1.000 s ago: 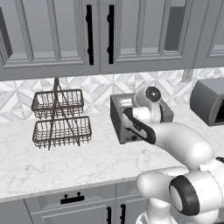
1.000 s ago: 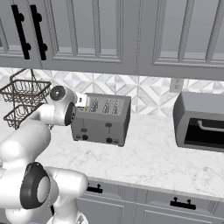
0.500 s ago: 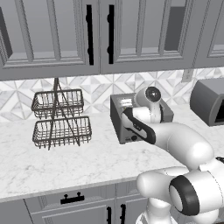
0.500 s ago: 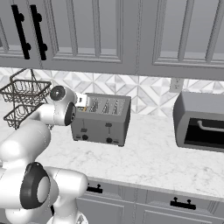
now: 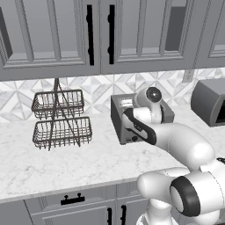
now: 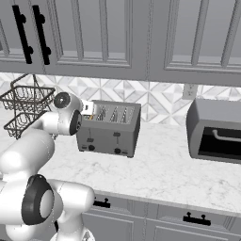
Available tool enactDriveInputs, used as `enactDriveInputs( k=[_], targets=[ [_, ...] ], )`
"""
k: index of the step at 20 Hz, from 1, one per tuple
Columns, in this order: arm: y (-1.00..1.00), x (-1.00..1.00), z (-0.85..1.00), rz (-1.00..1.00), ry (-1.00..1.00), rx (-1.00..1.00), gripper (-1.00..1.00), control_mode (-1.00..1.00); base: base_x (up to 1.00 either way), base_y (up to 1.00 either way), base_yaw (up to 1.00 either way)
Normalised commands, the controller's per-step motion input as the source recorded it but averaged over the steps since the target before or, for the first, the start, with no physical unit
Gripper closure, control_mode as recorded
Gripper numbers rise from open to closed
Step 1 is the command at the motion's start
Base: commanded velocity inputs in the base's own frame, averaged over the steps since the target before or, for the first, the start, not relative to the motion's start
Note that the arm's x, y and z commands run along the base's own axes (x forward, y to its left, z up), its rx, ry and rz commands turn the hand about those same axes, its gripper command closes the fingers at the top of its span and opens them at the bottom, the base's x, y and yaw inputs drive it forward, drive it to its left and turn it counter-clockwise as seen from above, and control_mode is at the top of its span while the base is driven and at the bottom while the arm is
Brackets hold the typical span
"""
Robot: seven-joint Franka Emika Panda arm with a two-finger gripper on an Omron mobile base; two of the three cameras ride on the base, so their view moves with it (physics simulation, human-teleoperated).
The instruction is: Start the toaster. Once the lever pops up, take the bread to the plate on the dining counter.
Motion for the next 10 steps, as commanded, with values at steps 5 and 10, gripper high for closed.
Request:
enactDriveInputs(
  k=[5,10],
  targets=[
    [0.00,0.00,0.00,0.00,0.00,0.00,-1.00,-1.00,0.00,0.00,0.00],
    [0.00,0.00,0.00,0.00,0.00,0.00,-1.00,-1.00,0.00,0.00,0.00]
  ],
)
